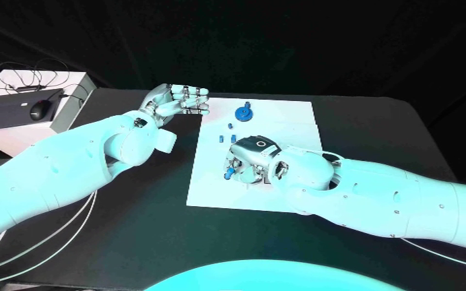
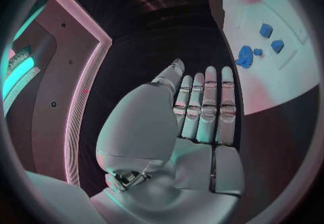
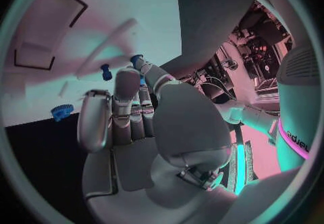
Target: Assemble the parts on the task board
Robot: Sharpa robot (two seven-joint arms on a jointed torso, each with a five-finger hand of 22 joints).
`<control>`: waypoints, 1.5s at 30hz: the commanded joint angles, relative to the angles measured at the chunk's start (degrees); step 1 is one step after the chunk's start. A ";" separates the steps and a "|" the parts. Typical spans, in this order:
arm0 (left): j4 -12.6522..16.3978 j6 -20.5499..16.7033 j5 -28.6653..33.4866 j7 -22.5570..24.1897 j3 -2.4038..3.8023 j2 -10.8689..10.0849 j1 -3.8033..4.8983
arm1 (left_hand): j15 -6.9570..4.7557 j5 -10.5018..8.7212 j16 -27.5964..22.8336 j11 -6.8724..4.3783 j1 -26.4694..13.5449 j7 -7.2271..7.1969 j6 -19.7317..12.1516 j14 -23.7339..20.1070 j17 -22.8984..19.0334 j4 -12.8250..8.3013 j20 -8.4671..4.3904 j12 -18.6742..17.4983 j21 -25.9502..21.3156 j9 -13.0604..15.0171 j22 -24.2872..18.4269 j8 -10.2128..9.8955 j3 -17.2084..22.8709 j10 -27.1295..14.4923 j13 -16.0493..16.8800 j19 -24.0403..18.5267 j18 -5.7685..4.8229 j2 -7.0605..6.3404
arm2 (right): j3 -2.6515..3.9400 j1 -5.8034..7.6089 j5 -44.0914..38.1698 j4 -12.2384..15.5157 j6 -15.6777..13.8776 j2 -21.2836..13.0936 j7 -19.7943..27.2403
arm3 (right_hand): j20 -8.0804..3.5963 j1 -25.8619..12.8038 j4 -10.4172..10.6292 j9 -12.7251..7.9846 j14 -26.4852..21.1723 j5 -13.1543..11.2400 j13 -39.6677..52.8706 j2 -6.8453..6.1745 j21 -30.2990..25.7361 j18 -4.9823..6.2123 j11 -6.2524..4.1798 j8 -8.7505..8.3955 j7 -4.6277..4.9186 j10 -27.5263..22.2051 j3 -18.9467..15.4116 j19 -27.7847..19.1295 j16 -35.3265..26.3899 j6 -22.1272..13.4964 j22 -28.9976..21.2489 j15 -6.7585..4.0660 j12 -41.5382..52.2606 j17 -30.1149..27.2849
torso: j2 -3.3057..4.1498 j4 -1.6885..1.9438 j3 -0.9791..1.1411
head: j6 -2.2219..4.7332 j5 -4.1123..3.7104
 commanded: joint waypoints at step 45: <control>0.18 0.87 0.22 0.41 0.05 -0.07 -0.07 | 0.09 0.12 0.02 0.06 -0.09 0.25 0.09 -0.18 0.07 -0.26 -0.06 -0.18 0.38 0.02 -0.24 -0.02 0.21 -0.42 -0.07 -0.06 -0.36 -0.32 | 0.59 0.35 19.36 3.18 -16.78 -8.14 9.93 | 2.27 3.33 11.50 -0.37 -0.56 1.42 -0.20 -6.39 -3.36 1.39 2.89 0.58 3.84 -10.34 -15.05 4.64 0.20 -12.04 2.63 2.34 3.04 -0.52 | -0.12 -0.20 0.10 | 1.00 -0.58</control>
